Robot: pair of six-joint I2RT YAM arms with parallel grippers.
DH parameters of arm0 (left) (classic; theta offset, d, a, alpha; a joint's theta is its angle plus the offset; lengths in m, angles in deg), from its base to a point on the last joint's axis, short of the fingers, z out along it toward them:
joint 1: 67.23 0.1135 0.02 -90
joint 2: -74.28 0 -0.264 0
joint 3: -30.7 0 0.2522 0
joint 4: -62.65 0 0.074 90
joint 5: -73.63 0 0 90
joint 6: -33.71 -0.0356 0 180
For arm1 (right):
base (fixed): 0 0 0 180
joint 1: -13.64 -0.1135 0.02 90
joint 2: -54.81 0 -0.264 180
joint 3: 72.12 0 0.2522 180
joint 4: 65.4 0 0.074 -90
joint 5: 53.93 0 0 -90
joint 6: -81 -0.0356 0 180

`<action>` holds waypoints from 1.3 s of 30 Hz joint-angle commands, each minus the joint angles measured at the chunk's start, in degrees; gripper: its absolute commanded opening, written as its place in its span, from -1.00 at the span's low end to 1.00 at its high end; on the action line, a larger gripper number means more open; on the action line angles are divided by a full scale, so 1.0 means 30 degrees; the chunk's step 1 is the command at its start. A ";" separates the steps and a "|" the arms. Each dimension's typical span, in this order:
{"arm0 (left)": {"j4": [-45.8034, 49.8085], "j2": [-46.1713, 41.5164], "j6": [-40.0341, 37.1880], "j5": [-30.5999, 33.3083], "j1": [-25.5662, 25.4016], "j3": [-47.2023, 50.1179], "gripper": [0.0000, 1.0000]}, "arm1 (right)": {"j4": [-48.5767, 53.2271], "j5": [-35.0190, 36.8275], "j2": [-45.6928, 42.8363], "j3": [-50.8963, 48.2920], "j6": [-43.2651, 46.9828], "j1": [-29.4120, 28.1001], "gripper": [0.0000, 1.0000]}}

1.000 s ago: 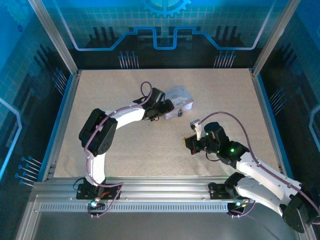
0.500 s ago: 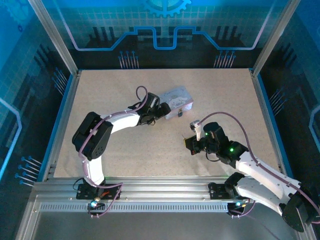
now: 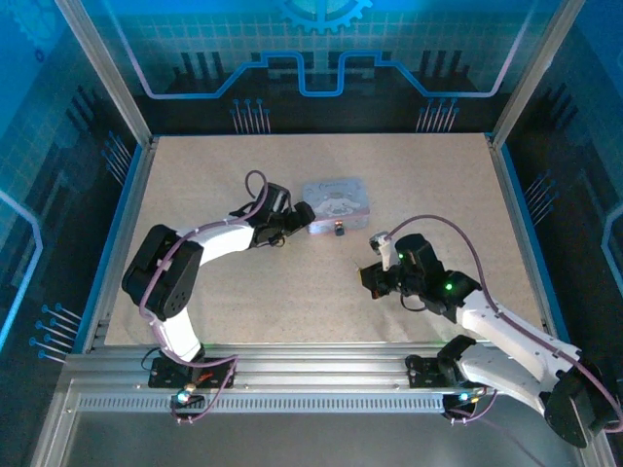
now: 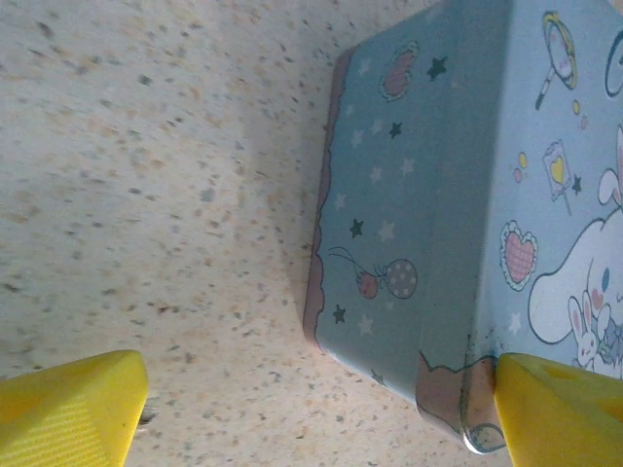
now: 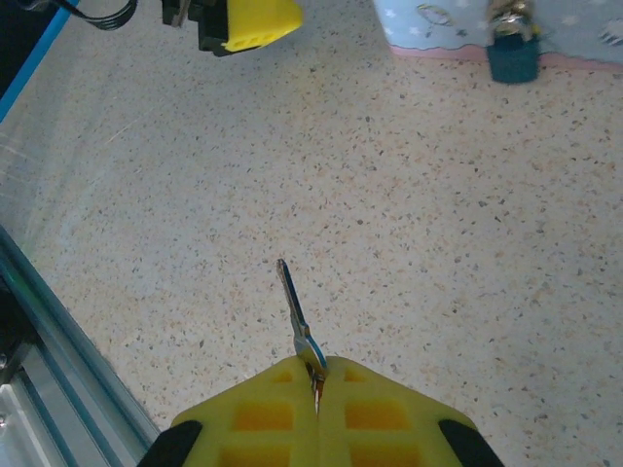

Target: Unlock the padlock with the key

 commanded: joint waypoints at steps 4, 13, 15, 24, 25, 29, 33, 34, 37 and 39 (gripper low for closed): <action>0.3455 -0.0255 -0.1608 0.0038 0.1495 0.0902 0.83 | 0.0067 -0.1468 0.0228 0.0682 0.0057 0.1039 -1.00; 0.4326 0.0265 -0.3289 -0.0550 0.3058 -0.0612 0.86 | -0.0330 -0.2759 0.0656 0.0638 -0.0004 0.1559 -1.00; 0.4407 0.0462 -0.3652 -0.0906 0.3327 -0.1035 0.86 | -0.0550 -0.3202 0.0886 0.0668 -0.0044 0.1775 -1.00; 0.3237 -0.2226 -0.6411 -0.0408 0.3453 -0.0553 0.95 | -0.3411 -0.6851 0.3435 0.1189 -0.0558 0.3506 -1.00; 0.3005 -0.2703 -0.6639 -0.0454 0.3446 -0.0269 0.96 | -0.3817 -0.7143 0.3832 0.1325 -0.0613 0.3650 -1.00; 0.1353 -0.5003 -0.7707 -0.1609 0.3396 0.1700 0.95 | -0.5117 -0.7839 0.5649 0.2139 -0.0694 0.4065 -1.00; -0.0540 -0.7260 -0.8231 -0.3102 0.3016 0.4211 0.94 | -0.6065 -0.8168 0.7769 0.3589 -0.0584 0.4242 -1.00; -0.0843 -0.7671 -0.8306 -0.3179 0.2784 0.4727 0.94 | -0.6268 -0.8278 0.8328 0.3982 -0.0589 0.4279 -1.00; -0.1783 -0.8505 -0.8602 -0.3713 0.1800 0.5889 0.92 | -0.6378 -0.8305 1.0311 0.5588 -0.0448 0.4352 -1.00; -0.2017 -0.8477 -0.8602 -0.3929 0.1399 0.6068 0.91 | -0.6297 -0.8064 1.1678 0.6846 -0.0382 0.4401 -1.00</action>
